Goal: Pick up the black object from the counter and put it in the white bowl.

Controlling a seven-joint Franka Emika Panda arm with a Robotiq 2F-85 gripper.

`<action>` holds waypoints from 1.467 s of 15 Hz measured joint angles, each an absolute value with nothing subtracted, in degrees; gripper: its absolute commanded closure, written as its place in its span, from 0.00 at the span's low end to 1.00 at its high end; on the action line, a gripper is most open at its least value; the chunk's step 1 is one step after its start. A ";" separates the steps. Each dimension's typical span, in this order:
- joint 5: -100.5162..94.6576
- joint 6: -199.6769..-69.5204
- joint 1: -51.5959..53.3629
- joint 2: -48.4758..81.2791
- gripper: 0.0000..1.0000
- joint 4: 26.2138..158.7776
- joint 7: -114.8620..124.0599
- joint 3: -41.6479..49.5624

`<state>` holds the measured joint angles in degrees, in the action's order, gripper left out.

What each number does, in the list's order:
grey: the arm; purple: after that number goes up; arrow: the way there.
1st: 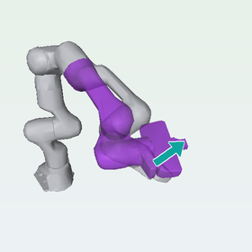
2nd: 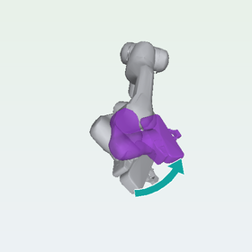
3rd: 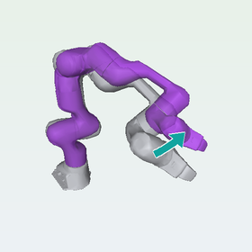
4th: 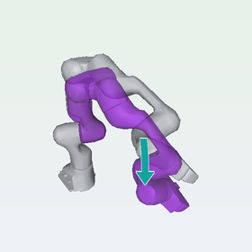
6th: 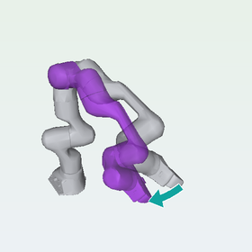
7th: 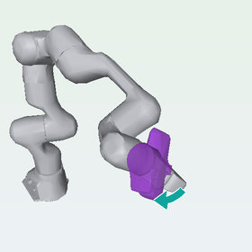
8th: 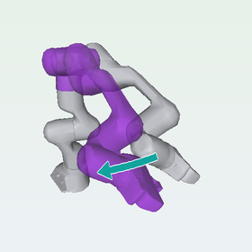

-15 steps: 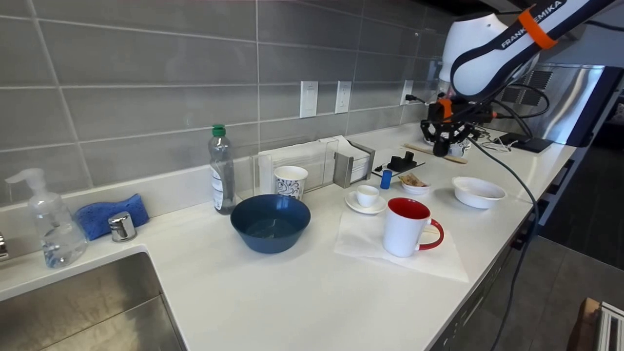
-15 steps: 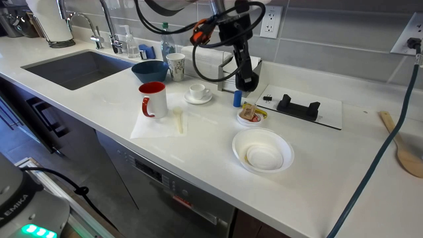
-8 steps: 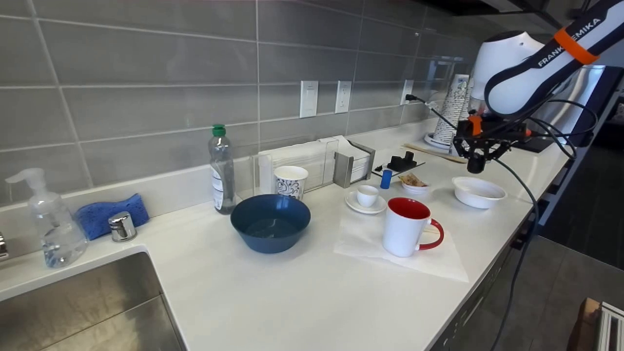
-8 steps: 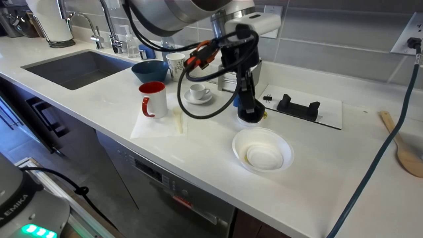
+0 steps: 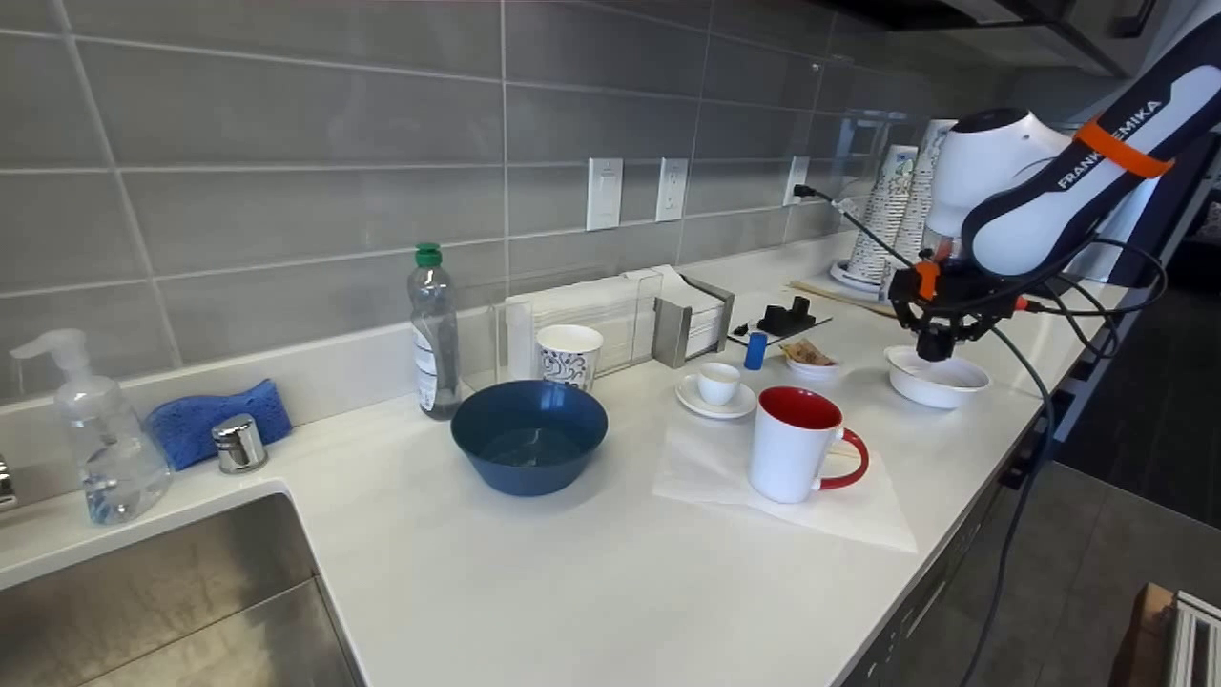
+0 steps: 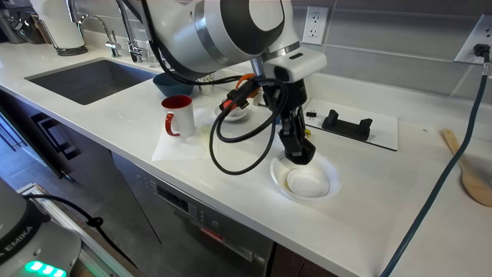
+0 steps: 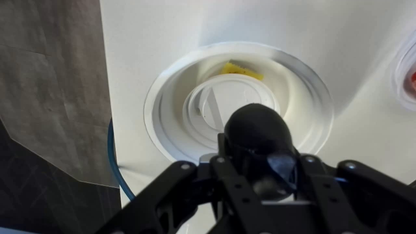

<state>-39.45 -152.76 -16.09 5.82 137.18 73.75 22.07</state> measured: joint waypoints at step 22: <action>-0.47 -150.75 1.77 -13.10 0.00 142.15 30.67 9.34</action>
<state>-0.47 -150.75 1.77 -13.10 142.15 30.67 9.34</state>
